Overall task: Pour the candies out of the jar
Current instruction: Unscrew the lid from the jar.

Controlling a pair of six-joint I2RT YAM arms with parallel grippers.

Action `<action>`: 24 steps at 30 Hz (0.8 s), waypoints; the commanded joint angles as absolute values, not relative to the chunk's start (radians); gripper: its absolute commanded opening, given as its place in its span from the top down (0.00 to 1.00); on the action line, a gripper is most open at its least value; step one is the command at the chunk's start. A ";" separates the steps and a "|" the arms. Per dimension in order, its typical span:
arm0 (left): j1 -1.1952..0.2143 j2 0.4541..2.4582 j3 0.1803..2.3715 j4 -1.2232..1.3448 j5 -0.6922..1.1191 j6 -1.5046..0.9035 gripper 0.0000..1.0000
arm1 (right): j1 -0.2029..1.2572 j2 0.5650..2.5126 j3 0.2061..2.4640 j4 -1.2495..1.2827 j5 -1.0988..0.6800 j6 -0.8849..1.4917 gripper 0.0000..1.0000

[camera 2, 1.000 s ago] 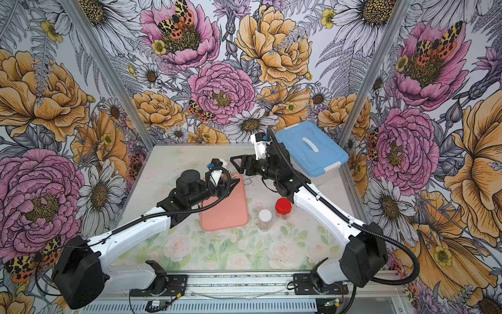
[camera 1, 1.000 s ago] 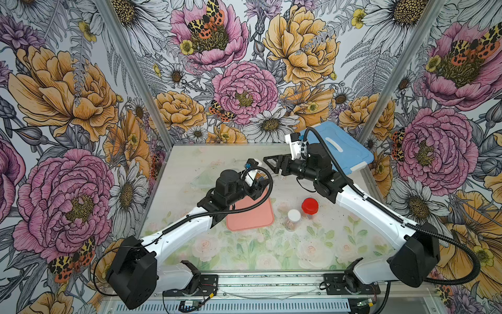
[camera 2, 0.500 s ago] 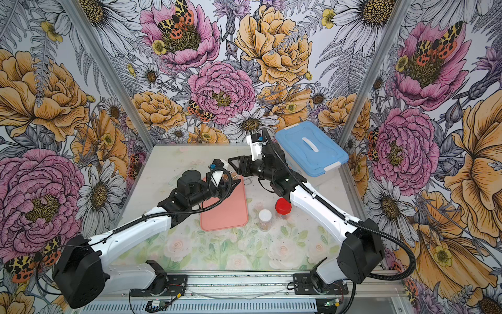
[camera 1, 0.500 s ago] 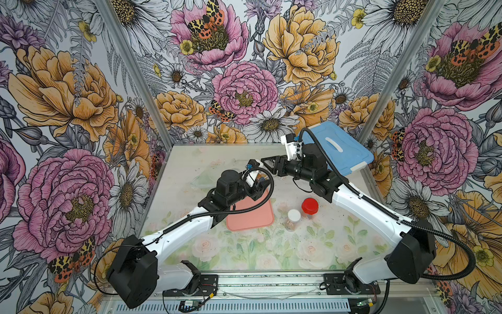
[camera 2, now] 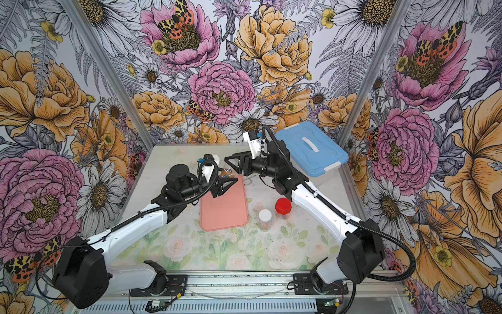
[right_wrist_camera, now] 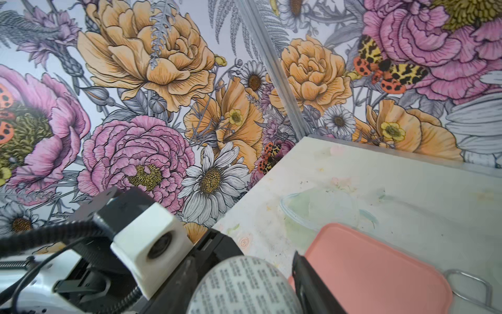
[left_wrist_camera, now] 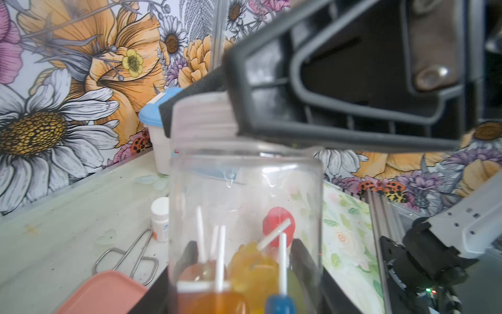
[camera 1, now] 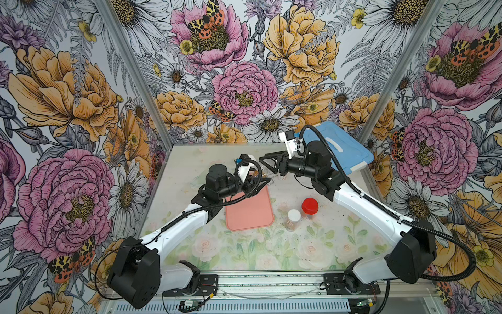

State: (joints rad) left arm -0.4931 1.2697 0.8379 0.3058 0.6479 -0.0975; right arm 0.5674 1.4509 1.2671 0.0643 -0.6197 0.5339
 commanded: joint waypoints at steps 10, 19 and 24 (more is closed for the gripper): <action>-0.482 1.266 0.860 0.446 0.801 -0.190 1.00 | 0.570 1.391 1.257 0.025 -0.811 0.477 0.62; -0.515 1.247 0.847 0.296 0.586 -0.056 1.00 | 0.503 1.331 1.231 0.097 -0.694 0.605 0.12; -0.536 1.254 0.835 0.277 0.467 -0.029 1.00 | 0.512 1.339 1.243 -0.023 -0.477 0.601 0.14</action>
